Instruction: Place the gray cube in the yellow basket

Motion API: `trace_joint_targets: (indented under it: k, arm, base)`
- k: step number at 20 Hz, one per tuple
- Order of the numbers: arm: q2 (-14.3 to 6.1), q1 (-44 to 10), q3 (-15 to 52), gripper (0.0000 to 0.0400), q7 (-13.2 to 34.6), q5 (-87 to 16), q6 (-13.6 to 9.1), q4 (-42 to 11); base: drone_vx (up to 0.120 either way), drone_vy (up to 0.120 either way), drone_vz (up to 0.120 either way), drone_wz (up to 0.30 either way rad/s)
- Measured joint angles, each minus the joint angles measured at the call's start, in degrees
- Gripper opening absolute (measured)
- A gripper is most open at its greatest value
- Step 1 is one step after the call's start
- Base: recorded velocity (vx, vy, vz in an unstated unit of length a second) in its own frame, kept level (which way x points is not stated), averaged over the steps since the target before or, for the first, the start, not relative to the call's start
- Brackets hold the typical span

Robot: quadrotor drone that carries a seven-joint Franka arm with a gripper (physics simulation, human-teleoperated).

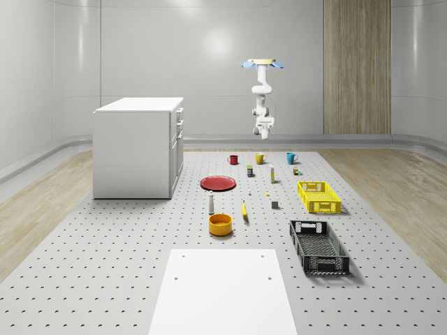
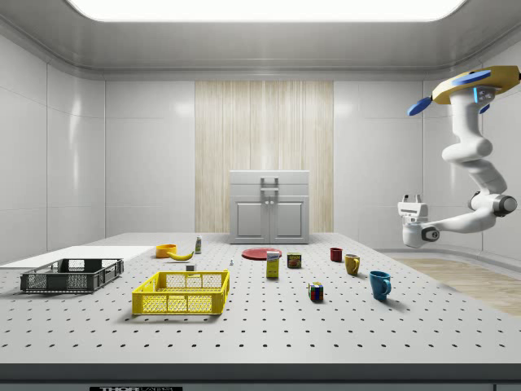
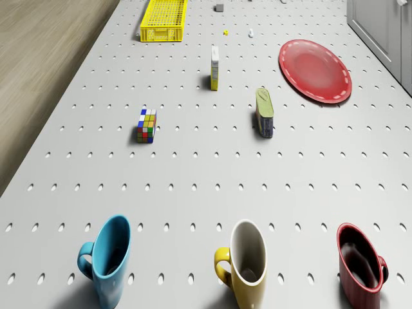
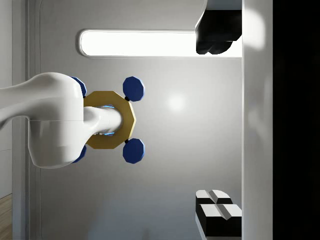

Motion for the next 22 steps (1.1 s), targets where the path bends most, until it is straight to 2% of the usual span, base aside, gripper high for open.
trace_joint_targets:
  k: [22]
  arm:
    - [-0.5, -0.2, 0.2, 0.0400, 0.0, -0.2, 0.7, -0.2]
  base:
    - [0.120, 0.000, 0.000, 0.000]
